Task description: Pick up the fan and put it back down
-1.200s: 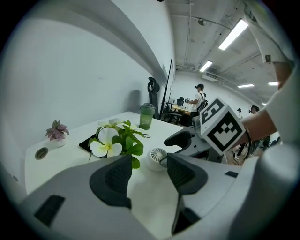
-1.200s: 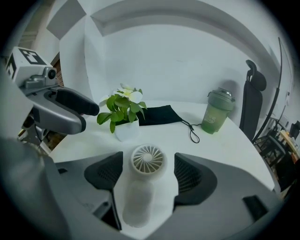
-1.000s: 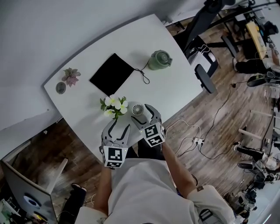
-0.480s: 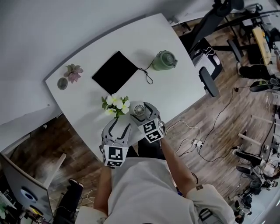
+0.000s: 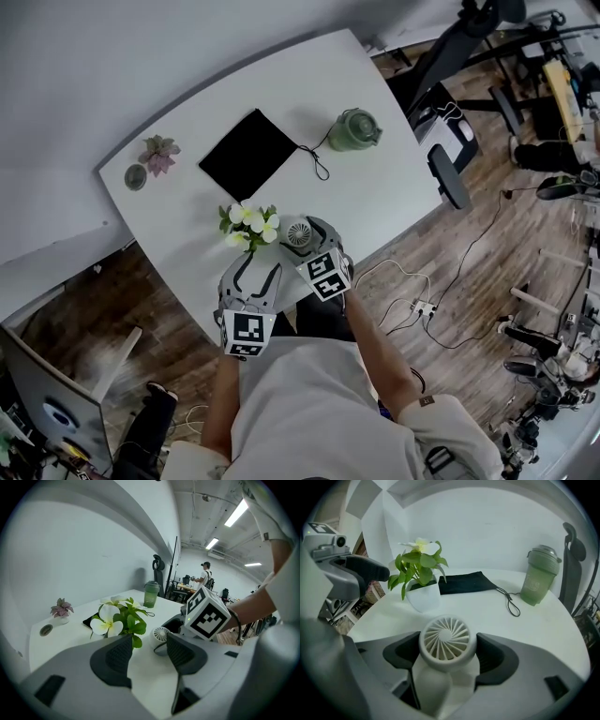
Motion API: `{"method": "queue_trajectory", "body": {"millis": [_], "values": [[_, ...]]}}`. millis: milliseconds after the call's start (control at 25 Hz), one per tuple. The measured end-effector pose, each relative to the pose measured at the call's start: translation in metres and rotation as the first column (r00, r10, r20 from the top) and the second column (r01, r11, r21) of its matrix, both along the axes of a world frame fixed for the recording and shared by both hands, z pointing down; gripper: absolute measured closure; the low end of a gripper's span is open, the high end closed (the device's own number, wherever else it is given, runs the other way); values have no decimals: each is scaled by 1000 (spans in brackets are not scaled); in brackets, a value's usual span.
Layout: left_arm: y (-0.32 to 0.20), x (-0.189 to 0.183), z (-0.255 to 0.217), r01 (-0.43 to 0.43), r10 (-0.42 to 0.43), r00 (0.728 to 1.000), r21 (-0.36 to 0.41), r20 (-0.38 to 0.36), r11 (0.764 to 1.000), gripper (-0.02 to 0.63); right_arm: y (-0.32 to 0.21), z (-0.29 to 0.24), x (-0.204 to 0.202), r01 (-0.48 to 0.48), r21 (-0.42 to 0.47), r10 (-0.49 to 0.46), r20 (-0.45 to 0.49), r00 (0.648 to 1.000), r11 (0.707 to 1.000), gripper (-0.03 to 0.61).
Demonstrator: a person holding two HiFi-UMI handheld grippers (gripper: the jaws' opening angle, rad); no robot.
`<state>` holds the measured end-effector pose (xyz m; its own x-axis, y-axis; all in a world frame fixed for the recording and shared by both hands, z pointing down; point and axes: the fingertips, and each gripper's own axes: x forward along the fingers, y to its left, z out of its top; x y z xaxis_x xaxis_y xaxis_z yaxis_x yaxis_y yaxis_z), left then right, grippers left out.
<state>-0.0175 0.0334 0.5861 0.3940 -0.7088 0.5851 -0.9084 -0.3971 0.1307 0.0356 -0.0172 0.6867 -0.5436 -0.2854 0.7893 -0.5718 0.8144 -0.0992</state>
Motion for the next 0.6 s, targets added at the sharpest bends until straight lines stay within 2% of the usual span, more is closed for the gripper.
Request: {"method": "queue_trajectory", "body": {"millis": [280,600], "values": [[-2,0,-7,-6,6,1000,24,0,1000,388,-1,-8,3,-13,29,13,7,1000,999,209],[-3,3,-24,-34,34,999,71,-7,997,388,-5,-40,10,-66,109,62,34,997,992,210]]}}
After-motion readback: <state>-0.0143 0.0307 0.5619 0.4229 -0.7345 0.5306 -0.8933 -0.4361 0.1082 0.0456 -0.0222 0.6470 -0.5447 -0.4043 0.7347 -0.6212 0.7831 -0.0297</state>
